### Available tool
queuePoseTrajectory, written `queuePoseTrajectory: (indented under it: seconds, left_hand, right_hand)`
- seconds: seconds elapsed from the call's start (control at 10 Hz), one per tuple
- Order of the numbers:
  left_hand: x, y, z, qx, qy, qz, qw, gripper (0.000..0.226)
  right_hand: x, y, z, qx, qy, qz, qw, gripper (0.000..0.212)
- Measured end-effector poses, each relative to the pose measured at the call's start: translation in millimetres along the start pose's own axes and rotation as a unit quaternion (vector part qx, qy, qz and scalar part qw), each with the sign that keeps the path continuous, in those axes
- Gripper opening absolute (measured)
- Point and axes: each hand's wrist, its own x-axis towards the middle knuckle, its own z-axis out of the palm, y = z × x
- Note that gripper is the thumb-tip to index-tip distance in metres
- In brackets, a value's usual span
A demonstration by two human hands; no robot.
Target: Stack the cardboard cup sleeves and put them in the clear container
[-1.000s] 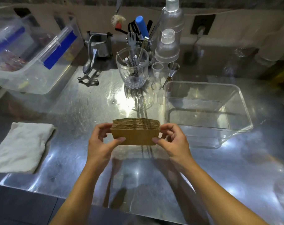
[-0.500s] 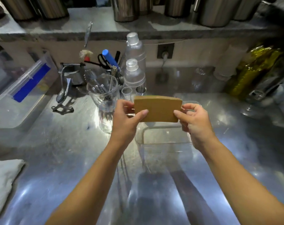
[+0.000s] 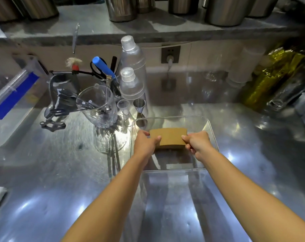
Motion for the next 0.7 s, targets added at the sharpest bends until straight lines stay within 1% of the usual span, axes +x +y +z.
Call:
queuePoseTrajectory:
  seconds: [0.1,0.2,0.3,0.4,0.5,0.6,0.7]
  left_hand:
    - [7,4,4,0.015,0.017,-0.013,1.0,0.044]
    - [11,7,7,0.048,0.018,-0.001,0.999,0.042]
    - [13,7,6,0.111,0.026,0.012,0.993,0.041]
    - [14,8,6,0.169,0.047,0.024,0.984,0.039]
    - [10,14,7,0.241,0.05,0.029,0.969,0.039]
    - [10,16,7,0.273,0.039,0.029,0.961,0.041]
    - [8,20,0,0.269,0.014,0.037,0.962,0.048]
  right_hand:
    - [5,-2,7,-0.011,0.005,-0.004,1.0,0.015]
    - [9,-1,11,-0.046,0.038,-0.043,0.997,0.012]
    - [10,2,11,-0.102,0.055,-0.083,0.99,0.008]
    - [12,4,11,-0.126,0.047,-0.098,0.986,0.02]
    - [8,2,12,-0.157,0.056,-0.106,0.98,0.019]
    - [8,2,12,-0.211,0.053,-0.125,0.968,0.021]
    - [0,-3,9,-0.281,0.067,-0.177,0.941,0.03]
